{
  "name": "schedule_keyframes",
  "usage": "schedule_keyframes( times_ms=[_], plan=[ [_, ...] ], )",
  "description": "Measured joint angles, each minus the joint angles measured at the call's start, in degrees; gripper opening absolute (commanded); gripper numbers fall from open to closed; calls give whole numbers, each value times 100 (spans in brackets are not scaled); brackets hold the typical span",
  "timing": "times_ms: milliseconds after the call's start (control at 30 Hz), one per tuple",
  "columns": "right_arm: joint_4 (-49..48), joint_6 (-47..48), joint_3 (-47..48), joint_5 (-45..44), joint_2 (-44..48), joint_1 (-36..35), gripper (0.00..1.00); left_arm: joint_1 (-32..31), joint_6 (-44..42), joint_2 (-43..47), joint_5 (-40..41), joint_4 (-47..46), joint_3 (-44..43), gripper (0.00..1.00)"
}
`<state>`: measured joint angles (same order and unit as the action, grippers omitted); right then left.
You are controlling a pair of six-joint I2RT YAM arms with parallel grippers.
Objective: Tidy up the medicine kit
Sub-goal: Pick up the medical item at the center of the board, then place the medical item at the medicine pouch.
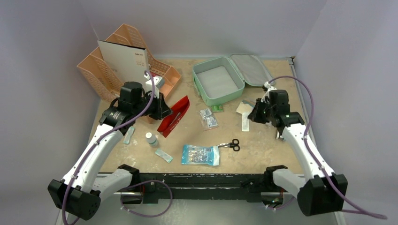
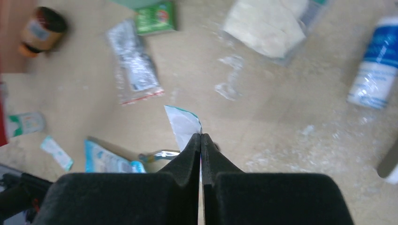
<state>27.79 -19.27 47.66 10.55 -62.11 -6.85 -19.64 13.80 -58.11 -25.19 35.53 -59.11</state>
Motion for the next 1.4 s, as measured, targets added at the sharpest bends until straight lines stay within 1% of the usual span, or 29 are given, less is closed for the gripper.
schedule_keyframes(
  times_ms=[100, 300, 400, 500, 633, 767, 833, 967, 1200, 1400],
  plan=[
    [-205, -37, 131, 201, 358, -319, 0, 0, 4, -26, -203, -85, 13, 0],
    [-772, 20, 671, 378, 557, -1574, 0, 0, 9, -201, -791, -243, 31, 0],
    [-1231, 144, 876, 457, 557, -2184, 0, 0, 15, -254, -1062, -341, 72, 0],
    [-1838, 345, 927, 564, 535, -2747, 0, 0, 26, -286, -1281, -402, 87, 0],
    [-2529, 651, 992, 686, 361, -3298, 0, 0, 55, -341, -1513, -487, 90, 0],
    [-3167, 1207, 1023, 841, 120, -3810, 0, 0, 63, -372, -1679, -538, 90, 0],
    [-3340, 1550, 1084, 894, -26, -4087, 0, 0, 72, -389, -1775, -581, 92, 0],
    [-3606, 2140, 1268, 1060, -343, -4380, 0, 0, 98, -422, -1915, -621, 92, 0],
    [-3781, 3235, 1276, 1311, -505, -4422, 0, 0, 166, -428, -2063, -651, 96, 0],
    [-3644, 4059, 1322, 1467, -625, -4422, 0, 0, 184, -428, -2238, -772, 96, 0]
  ],
)
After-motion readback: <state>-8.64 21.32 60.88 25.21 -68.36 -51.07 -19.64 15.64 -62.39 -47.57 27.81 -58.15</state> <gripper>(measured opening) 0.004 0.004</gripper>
